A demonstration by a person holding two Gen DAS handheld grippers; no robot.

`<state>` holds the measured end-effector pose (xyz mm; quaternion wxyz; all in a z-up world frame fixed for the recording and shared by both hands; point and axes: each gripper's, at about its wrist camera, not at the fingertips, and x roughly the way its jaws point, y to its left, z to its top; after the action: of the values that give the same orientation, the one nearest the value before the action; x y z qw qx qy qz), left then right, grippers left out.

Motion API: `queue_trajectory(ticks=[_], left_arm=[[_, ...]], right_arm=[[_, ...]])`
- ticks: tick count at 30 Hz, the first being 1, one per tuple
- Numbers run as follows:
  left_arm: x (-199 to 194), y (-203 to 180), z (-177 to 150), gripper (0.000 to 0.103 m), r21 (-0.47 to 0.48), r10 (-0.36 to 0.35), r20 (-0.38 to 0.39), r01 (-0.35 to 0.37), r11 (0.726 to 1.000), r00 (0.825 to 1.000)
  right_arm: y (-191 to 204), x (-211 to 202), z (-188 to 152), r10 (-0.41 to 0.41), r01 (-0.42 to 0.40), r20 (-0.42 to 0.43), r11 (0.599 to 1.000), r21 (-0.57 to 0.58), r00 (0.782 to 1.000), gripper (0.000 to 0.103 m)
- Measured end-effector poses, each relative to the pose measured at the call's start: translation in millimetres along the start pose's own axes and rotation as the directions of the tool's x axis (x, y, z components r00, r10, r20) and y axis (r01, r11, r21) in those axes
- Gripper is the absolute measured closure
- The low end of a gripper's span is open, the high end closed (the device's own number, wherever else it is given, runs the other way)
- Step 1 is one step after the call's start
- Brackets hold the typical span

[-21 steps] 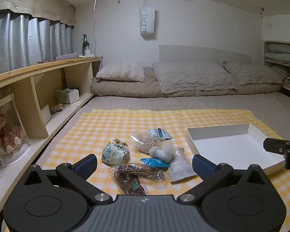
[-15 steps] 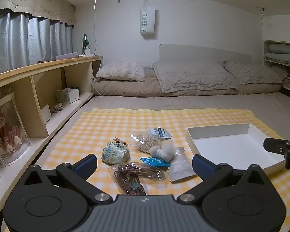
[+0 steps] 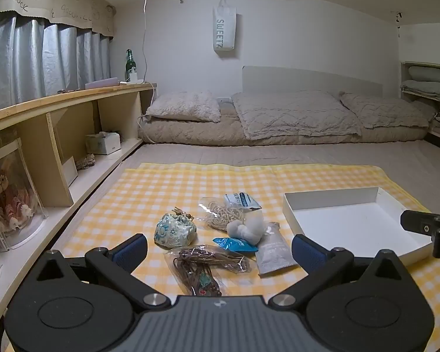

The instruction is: Organize soft objects

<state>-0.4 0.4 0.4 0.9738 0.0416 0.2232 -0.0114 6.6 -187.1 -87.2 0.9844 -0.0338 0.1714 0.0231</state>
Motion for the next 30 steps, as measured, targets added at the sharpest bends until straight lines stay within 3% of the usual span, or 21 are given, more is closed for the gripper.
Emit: queue_trajectory(ticks=[30], left_arm=[[3.2, 1.3, -6.7, 0.0, -0.004, -0.002, -0.005, 0.002, 1.0, 1.0]], right_arm=[[0.0, 0.2, 0.7, -0.003, 0.003, -0.005, 1.0, -0.003, 1.0, 0.0]])
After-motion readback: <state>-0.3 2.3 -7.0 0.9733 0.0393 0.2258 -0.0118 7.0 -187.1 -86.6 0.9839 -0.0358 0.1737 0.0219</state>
